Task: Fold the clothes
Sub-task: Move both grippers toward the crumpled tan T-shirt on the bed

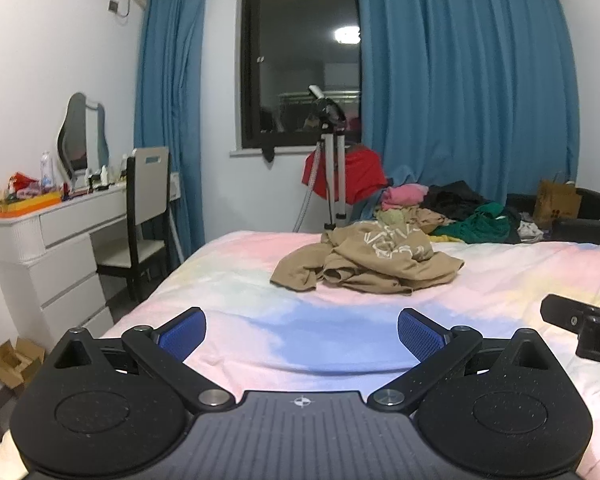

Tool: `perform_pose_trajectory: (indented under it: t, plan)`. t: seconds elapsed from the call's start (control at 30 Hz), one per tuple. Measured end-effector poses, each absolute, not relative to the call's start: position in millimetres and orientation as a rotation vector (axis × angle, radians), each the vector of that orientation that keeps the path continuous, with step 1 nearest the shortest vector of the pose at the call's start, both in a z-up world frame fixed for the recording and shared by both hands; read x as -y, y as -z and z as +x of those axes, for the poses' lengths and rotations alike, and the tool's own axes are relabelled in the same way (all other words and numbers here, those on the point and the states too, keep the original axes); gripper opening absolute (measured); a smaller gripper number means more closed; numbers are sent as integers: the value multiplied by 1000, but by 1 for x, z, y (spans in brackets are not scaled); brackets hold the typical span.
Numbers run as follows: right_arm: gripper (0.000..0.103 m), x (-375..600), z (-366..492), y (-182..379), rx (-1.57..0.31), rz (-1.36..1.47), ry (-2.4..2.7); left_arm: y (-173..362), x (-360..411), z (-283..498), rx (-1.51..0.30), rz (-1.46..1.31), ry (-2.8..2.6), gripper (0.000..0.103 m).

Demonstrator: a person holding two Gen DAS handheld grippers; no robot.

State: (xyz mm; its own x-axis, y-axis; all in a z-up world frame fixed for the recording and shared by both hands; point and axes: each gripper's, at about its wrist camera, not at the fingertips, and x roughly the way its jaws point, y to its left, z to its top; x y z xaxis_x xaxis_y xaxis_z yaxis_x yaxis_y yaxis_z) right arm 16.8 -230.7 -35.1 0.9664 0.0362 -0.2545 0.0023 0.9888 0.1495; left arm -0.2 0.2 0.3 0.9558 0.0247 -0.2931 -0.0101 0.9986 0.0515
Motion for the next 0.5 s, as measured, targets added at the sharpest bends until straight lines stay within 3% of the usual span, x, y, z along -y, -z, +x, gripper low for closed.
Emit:
perform_pose_trajectory:
  t: [0.5]
  plan:
    - [103, 220, 2, 31, -213, 96, -22, 11, 8, -3, -352, 71, -14, 103]
